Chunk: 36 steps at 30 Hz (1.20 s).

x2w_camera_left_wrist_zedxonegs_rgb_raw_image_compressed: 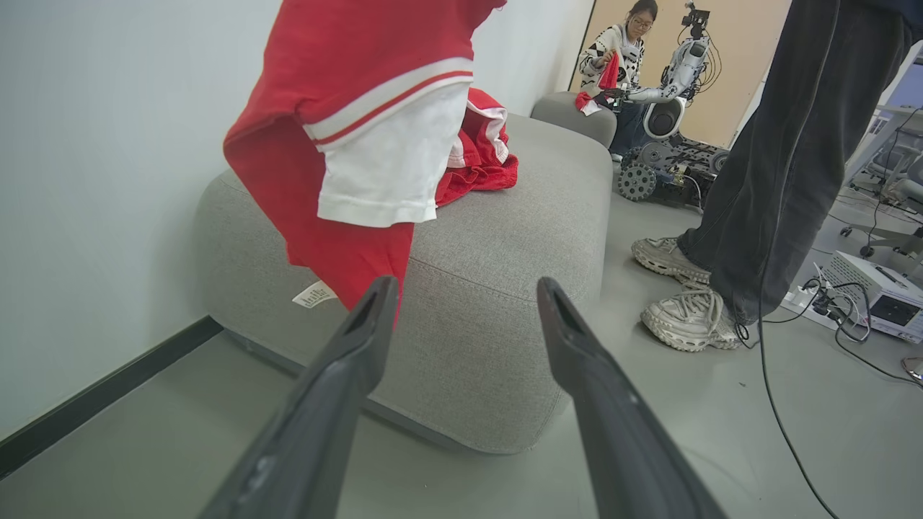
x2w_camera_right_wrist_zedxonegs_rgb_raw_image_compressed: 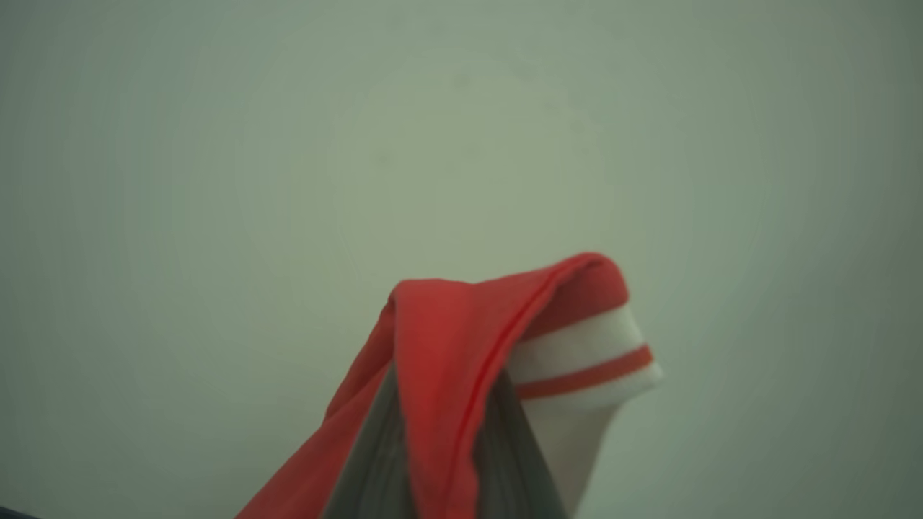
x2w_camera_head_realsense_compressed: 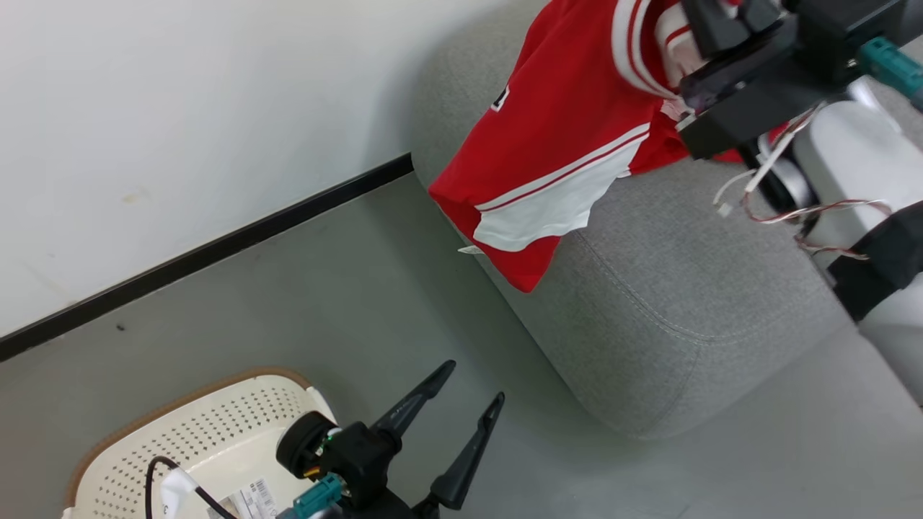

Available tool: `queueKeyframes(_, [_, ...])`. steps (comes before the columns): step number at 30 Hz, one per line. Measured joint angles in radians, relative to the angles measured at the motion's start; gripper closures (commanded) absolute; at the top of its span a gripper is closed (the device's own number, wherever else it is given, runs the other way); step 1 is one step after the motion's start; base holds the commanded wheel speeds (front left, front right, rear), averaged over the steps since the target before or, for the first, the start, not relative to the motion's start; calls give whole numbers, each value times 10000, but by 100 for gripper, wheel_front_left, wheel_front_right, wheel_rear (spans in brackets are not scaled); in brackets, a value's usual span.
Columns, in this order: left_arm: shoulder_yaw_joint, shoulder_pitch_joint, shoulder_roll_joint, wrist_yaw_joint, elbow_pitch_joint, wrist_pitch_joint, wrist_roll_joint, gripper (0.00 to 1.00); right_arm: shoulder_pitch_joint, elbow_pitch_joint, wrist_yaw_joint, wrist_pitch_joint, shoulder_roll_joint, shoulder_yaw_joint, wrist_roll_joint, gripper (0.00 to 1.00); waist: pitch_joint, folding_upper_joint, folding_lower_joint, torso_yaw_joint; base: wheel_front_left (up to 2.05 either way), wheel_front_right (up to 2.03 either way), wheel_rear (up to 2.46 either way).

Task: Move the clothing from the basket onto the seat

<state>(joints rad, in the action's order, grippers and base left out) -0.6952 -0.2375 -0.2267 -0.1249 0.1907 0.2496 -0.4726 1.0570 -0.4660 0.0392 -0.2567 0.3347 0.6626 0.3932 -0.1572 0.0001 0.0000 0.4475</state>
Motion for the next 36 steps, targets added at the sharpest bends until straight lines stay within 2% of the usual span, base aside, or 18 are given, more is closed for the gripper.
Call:
queueKeyframes(8, [-226, 1, -109, -63, -13, 0, -2, 0, 356, 525, -313, -2, 1005, -537, -240, 100, -200, 0, 0, 412, 0, 0, 0])
queueKeyframes(18, [-589, -49, -525, -63, -19, 0, -13, 0, 430, 694, -671, -2, 1434, -1103, -222, 100, -632, 0, 0, 725, 0, 0, 0])
queueKeyframes(24, [-966, -105, -598, -63, -38, 0, -15, 0, 496, 802, -936, 38, 2188, -1647, -167, 100, -852, 0, 0, 726, 0, 0, 0])
queueKeyframes(29, [-1091, -125, -878, -63, -142, 0, -29, 0, 781, 1081, -1103, 332, 2859, -2140, -167, 100, -1118, 0, 0, 661, 0, 0, 0])
queueKeyframes(36, [-1198, -222, -1337, -63, -305, 0, -44, 0, 958, 1452, -1315, 819, 3348, -2706, -132, 100, -1650, 0, 1, 549, 0, 0, 0])
